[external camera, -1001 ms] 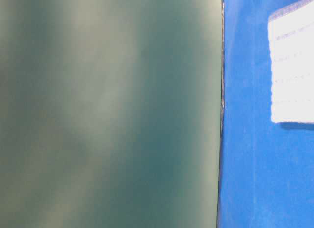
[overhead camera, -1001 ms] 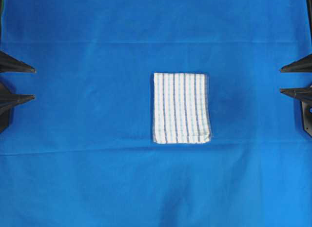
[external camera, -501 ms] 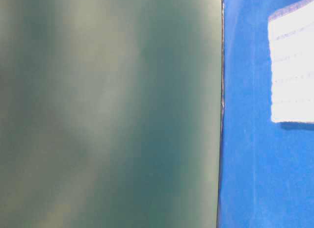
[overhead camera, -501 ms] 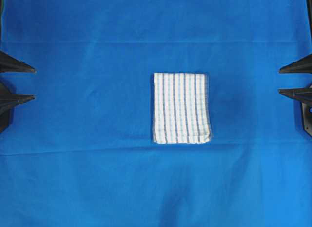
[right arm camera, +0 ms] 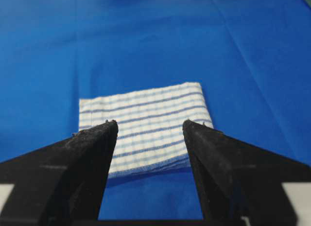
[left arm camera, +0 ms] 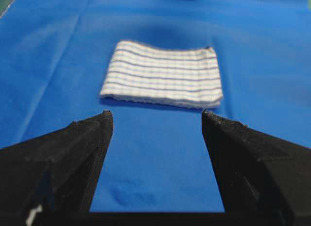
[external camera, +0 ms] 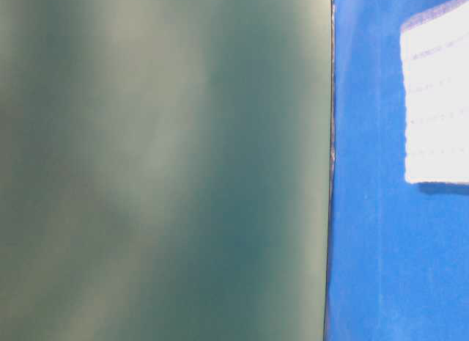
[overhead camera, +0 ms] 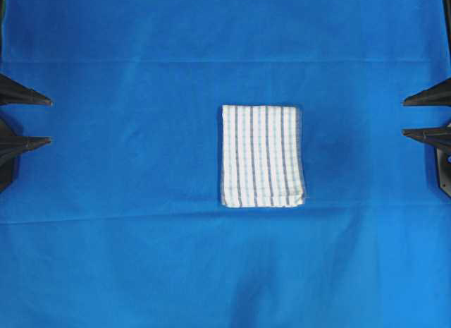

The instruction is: Fold a vertical towel.

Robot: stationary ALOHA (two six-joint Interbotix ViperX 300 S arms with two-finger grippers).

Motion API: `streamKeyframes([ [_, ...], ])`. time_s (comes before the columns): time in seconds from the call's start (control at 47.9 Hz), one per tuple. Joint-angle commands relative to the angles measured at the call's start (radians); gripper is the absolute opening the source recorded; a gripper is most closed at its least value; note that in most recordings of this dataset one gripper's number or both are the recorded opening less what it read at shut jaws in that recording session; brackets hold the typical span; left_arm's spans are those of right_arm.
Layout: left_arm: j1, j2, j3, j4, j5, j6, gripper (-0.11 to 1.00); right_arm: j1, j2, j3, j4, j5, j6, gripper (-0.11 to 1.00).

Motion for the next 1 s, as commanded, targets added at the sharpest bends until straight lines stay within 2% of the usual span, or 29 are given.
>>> streamKeyframes([
  [0.0,0.005,0.012,-0.014,-0.002,-0.003,0.0,0.71,-0.002,0.017,-0.012,0.003,-0.011,0.002,0.61],
  [0.981,0.005,0.012,-0.014,-0.002,-0.002,0.0,0.71,-0.002,0.028,-0.006,0.006,-0.009,0.002,0.6],
])
